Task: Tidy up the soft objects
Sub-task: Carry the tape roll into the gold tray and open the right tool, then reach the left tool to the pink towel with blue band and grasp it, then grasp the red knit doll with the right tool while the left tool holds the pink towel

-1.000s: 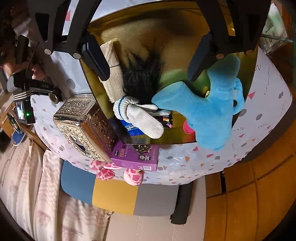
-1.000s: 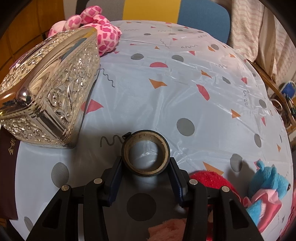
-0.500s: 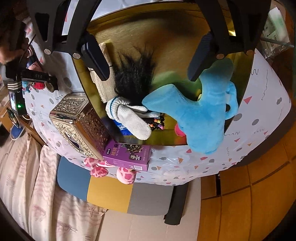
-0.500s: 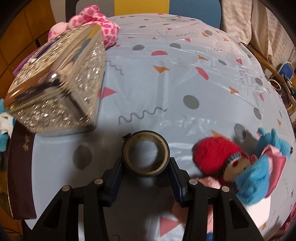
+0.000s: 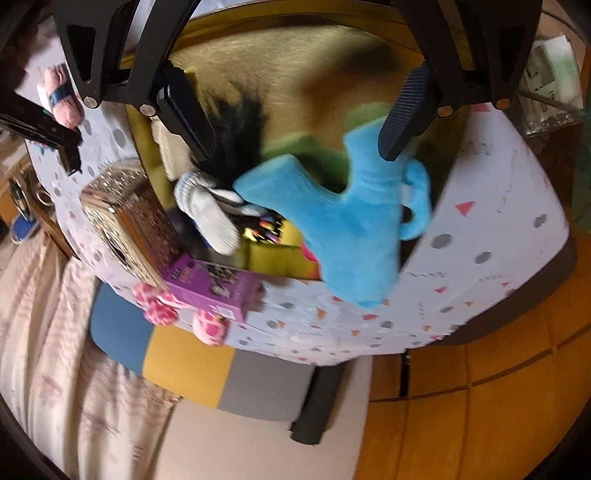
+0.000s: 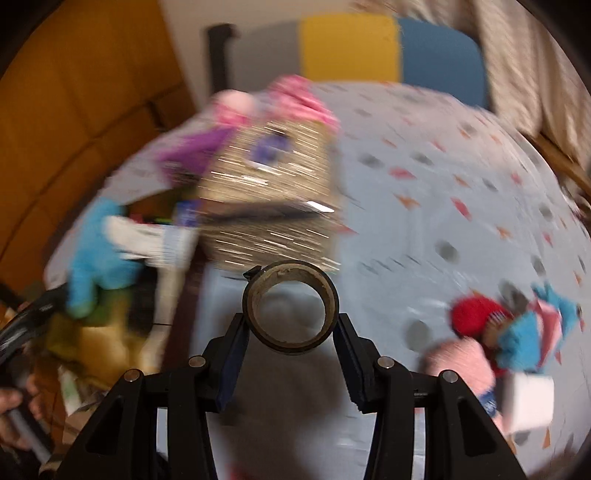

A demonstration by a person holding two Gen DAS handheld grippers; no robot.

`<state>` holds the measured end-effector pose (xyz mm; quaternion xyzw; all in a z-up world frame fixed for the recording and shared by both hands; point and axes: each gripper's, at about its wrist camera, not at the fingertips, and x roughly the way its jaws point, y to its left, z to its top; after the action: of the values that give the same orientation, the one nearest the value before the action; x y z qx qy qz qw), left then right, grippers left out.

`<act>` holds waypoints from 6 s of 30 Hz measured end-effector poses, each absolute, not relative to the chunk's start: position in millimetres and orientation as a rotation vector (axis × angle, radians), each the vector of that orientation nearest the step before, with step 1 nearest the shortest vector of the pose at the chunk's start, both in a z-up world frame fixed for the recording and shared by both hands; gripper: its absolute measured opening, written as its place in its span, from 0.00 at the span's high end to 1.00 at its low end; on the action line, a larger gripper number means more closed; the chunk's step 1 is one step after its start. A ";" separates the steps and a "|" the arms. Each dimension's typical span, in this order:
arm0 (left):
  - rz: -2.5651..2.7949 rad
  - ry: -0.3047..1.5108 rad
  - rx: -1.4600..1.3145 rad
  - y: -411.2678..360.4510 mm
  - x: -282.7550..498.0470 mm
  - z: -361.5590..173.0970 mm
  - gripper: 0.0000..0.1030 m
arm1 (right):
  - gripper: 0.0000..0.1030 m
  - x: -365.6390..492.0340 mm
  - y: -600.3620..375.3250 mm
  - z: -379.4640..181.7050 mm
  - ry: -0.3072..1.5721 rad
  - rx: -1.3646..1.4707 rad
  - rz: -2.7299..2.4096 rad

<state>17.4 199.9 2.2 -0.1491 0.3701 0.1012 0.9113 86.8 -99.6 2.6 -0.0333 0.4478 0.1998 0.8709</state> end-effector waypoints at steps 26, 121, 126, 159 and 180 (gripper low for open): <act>0.266 0.752 -0.314 224.0 6.3 0.9 0.10 | 0.40 109.8 63.1 -51.0 1.040 -0.341 0.660; -0.651 1.185 -0.072 -110.8 111.0 -51.6 0.54 | 0.32 21.8 -357.7 17.4 0.775 0.427 -0.132; -0.602 1.161 -0.078 -78.6 105.4 -53.8 0.51 | 0.32 38.6 -343.3 14.1 0.834 0.493 -0.041; -0.567 1.097 -0.135 -73.7 96.8 -64.1 0.45 | 0.31 161.0 -342.1 -24.8 0.916 0.735 0.119; -0.568 1.085 -0.146 -71.7 95.7 -64.6 0.45 | 0.26 193.6 -336.4 -38.9 0.983 0.670 0.127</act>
<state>95.7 -71.7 -64.6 -0.0685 0.5087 -0.2666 0.8158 193.6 -336.4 -38.9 0.3152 0.4627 0.0598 0.8264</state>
